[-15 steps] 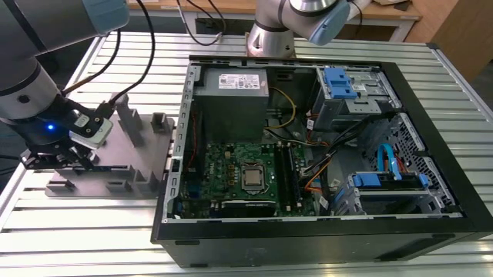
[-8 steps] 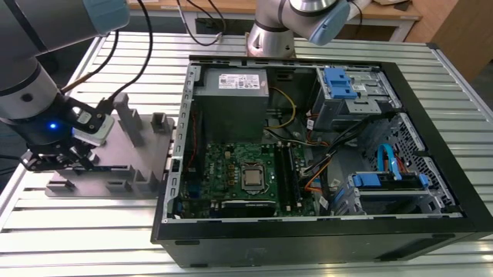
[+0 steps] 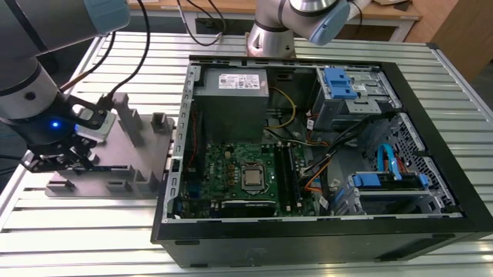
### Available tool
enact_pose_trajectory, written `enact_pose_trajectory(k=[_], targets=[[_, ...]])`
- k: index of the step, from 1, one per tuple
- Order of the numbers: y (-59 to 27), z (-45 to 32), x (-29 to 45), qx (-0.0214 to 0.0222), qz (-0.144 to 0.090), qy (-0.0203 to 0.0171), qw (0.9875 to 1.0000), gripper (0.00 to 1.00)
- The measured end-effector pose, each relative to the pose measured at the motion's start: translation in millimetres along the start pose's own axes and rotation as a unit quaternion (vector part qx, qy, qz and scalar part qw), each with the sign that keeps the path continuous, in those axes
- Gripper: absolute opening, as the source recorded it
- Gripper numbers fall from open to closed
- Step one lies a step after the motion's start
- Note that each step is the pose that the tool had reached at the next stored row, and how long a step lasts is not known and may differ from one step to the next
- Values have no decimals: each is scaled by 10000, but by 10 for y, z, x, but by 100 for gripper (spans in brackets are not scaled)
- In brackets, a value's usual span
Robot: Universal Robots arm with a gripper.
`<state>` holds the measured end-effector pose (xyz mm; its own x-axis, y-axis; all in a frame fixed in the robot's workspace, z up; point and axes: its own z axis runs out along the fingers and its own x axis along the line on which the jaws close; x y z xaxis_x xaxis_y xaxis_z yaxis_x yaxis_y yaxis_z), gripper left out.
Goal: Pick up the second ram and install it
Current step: 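Pick up the second ram and move it above second insertion slot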
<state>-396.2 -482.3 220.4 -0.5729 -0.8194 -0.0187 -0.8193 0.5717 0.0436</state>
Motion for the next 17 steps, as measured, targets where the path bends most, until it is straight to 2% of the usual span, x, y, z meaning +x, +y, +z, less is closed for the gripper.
enact_pose_trajectory(k=[5,9,13,17], targets=[[0,0,0,-6,-298,13,9996,7],[0,0,0,-11,-570,25,9984,7],[0,2,0,-17,-906,40,9959,7],[-1,3,0,-24,-1256,55,9921,7]])
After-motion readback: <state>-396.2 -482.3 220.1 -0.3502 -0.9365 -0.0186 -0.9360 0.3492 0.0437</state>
